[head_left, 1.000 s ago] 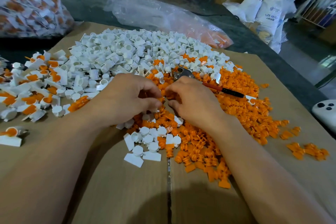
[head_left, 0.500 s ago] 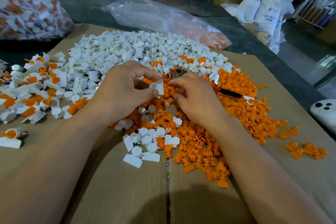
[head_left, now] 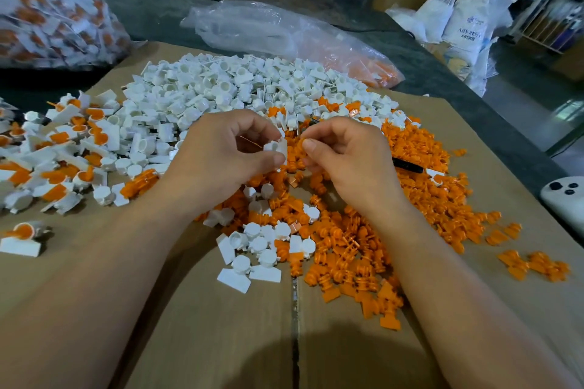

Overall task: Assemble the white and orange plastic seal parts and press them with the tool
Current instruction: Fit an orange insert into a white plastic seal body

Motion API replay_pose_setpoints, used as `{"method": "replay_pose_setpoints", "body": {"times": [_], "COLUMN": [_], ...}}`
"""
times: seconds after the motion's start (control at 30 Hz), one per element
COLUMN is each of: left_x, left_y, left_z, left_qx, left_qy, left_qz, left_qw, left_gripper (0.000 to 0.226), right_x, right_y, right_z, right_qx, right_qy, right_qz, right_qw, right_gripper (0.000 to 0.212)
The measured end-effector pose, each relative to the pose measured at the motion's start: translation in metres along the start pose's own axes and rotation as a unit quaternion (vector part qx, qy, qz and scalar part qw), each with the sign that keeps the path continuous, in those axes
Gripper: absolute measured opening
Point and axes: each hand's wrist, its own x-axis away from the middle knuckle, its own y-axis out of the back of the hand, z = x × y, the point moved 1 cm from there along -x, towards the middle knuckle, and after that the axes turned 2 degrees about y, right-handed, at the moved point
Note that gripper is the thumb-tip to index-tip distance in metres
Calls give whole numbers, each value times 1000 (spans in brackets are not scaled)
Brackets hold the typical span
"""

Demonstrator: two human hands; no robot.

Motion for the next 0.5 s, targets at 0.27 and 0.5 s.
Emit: {"method": "replay_pose_setpoints", "body": {"times": [0.27, 0.5], "left_x": [1, 1], "left_y": [1, 1], "left_z": [-3, -4], "left_qx": [41, 63], "left_qy": [24, 8], "left_qz": [-2, 5], "left_qw": [999, 998], "left_gripper": [33, 44], "right_x": [4, 5], "right_y": [-5, -7], "right_z": [6, 8], "right_qx": [-18, -70], "right_qy": [55, 33], "right_qz": [3, 17], "right_qw": [998, 997], "right_gripper": [27, 24]}}
